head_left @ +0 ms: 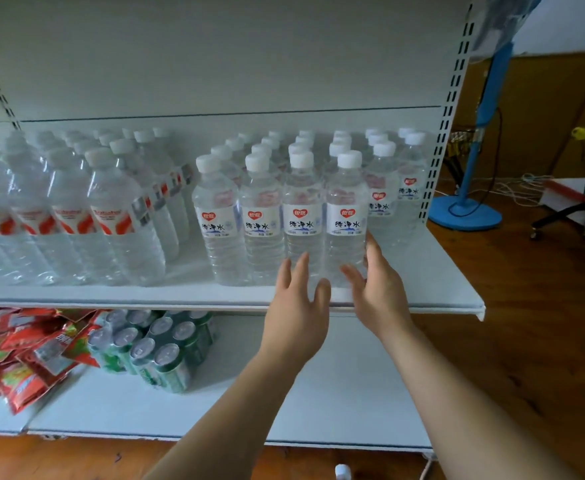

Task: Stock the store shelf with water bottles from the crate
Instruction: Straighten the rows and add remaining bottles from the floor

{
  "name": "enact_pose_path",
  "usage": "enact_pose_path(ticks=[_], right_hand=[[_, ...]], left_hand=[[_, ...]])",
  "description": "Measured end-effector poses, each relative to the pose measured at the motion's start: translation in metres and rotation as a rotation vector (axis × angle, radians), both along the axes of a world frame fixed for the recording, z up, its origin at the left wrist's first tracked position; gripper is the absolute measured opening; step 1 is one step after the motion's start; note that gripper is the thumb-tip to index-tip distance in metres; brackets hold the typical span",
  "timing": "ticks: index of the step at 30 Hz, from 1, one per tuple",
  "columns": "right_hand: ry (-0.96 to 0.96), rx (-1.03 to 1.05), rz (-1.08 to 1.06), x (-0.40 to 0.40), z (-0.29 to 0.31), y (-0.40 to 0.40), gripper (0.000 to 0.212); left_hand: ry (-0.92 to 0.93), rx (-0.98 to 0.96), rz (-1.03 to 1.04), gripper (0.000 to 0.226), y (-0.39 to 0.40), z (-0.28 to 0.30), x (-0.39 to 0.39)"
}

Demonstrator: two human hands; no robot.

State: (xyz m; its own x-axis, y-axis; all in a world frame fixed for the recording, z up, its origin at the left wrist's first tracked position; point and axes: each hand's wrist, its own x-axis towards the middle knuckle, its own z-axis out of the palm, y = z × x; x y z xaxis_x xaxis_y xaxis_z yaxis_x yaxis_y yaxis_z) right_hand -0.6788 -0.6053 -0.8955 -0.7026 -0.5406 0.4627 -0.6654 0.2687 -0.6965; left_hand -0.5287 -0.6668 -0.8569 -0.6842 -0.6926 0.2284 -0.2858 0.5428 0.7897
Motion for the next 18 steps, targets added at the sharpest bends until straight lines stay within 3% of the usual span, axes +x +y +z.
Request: enact_pose_path(ticks=[12, 18], right_hand=[[0.064, 0.121, -0.177, 0.023, -0.006, 0.001, 0.065], [0.181, -0.1, -0.299, 0.087, -0.037, 0.029, 0.049]], left_hand=[[0.117, 0.096, 0.016, 0.044, -0.011, -0.01, 0.006], [0.336, 0.204, 0.056, 0.012, 0.0, -0.033, 0.033]])
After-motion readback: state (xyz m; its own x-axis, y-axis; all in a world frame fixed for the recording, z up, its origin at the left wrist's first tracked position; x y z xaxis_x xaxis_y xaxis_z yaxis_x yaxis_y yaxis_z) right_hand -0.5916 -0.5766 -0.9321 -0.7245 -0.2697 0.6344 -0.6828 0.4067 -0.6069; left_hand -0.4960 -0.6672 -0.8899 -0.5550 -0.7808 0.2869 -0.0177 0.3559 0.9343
